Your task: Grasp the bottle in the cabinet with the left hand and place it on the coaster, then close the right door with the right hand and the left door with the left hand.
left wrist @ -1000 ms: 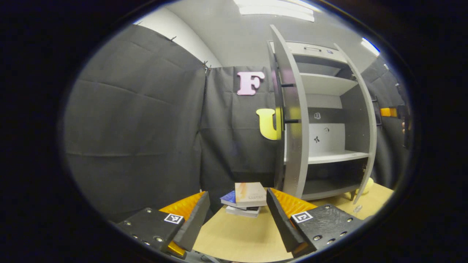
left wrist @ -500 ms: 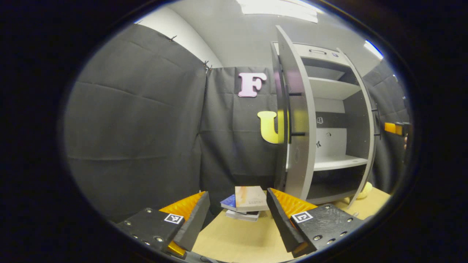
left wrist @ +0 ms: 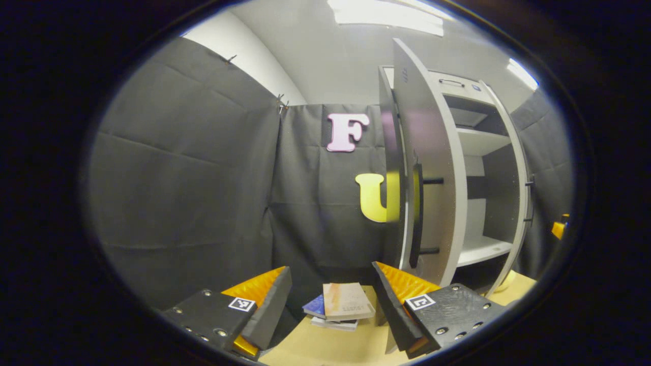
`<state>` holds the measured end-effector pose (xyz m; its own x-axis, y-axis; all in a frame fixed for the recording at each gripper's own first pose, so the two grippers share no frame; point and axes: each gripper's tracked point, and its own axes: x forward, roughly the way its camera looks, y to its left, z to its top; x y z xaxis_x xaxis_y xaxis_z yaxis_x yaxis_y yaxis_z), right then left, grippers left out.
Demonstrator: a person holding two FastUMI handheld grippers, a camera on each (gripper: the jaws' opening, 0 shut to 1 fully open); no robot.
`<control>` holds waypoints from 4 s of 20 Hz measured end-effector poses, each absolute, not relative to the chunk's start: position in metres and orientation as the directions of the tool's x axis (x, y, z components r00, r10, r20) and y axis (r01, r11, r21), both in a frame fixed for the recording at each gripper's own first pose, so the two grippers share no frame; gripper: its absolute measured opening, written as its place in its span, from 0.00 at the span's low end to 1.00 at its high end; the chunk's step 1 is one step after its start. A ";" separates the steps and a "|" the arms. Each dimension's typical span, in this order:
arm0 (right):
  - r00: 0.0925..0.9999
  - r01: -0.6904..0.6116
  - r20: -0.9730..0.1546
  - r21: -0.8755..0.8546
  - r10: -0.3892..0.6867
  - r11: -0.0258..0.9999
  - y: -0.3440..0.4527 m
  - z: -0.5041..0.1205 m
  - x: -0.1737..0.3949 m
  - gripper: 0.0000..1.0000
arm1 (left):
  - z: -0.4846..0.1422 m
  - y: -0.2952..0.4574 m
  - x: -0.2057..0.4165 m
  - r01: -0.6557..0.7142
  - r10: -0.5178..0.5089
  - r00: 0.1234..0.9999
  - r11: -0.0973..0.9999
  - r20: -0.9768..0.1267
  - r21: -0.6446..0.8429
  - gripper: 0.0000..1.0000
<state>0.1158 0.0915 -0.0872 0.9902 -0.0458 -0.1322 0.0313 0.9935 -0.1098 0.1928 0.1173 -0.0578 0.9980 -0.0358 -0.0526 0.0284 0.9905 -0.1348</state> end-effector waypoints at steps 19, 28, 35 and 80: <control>0.970 0.135 -0.192 -0.080 -0.148 0.988 0.005 -0.111 0.078 0.92 | -0.023 0.056 0.216 0.027 -0.029 0.999 0.997 -0.029 -0.069 0.91; 0.973 0.126 -0.185 -0.088 -0.140 0.988 -0.010 -0.108 0.080 0.96 | -0.014 0.011 0.205 0.095 -0.097 0.995 0.992 -0.010 -0.080 0.98; 0.972 0.138 -0.180 -0.096 -0.154 0.986 -0.025 -0.102 0.074 0.96 | -0.012 -0.020 0.202 0.144 -0.144 0.989 0.983 0.007 -0.113 0.98; 0.991 -0.096 -0.097 -0.023 0.093 0.995 0.019 -0.047 0.050 0.96 | -0.030 -0.024 0.060 0.097 -0.097 0.995 0.995 0.004 -0.007 0.91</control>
<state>0.0500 0.0187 -0.0467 0.9909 0.0933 -0.0974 -0.0960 0.9951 -0.0233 0.0602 -0.0237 -0.0304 0.9953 -0.0966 0.0041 0.0967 0.9953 -0.0073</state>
